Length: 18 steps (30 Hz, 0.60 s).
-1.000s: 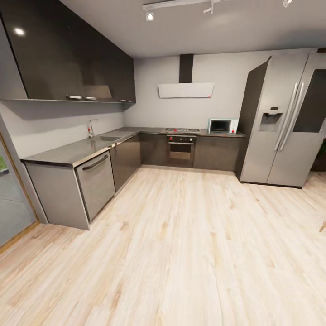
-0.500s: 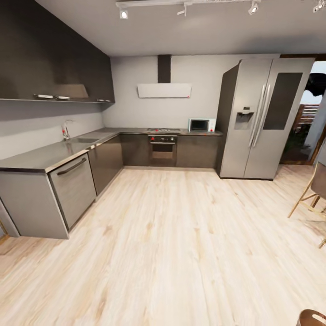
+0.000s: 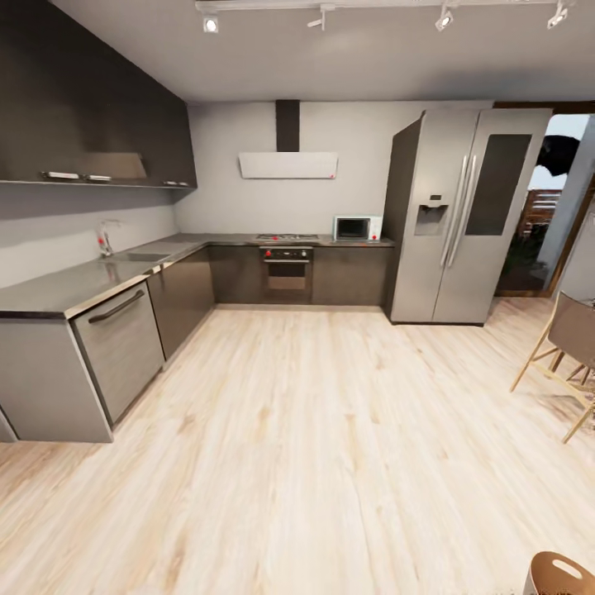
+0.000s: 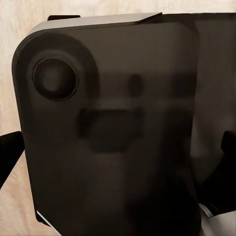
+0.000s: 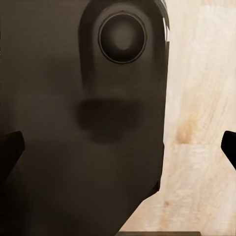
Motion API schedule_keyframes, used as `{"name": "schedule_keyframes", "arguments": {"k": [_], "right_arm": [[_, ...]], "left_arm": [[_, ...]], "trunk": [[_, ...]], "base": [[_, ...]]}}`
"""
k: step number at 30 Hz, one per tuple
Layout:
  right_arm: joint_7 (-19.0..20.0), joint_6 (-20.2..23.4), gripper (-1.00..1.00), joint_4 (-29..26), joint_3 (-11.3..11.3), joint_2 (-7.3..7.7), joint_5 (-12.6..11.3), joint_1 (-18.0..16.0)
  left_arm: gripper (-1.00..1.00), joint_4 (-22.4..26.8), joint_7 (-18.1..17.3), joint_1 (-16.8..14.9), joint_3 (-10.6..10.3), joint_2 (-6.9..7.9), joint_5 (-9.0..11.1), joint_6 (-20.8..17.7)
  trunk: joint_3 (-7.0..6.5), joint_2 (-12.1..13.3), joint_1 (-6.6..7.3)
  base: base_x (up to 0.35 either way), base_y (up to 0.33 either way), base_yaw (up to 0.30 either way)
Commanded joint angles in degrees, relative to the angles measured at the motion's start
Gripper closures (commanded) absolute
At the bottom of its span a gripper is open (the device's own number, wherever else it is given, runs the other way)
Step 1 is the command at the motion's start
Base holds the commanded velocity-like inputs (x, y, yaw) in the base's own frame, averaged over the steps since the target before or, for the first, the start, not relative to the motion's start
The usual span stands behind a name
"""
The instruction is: Put the three can of soda from the living room inside the tash can in the kitchen.
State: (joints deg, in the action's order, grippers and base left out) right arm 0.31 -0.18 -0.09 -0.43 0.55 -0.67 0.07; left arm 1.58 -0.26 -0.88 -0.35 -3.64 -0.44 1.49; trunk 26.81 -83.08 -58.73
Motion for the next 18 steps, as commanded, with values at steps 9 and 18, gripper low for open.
{"name": "schedule_keyframes", "arguments": {"k": [9, 18], "right_arm": [[1.3, 0.0, -1.00, 0.1, 0.0, 0.08, 0.0, 0.0], [1.7, 0.0, -1.00, 0.1, -0.1, 0.69, 0.0, 0.0]], "left_arm": [[-1.00, 0.0, 0.0, 0.0, 0.0, -0.05, 0.0, 0.0], [-1.00, 0.0, 0.0, 0.0, 0.0, -0.05, 0.0, 0.0]], "trunk": [[0.00, 0.0, 0.00], [0.00, 0.0, 0.00]], "base": [[0.000, 0.000, -0.231], [0.000, 0.000, -0.281]]}}
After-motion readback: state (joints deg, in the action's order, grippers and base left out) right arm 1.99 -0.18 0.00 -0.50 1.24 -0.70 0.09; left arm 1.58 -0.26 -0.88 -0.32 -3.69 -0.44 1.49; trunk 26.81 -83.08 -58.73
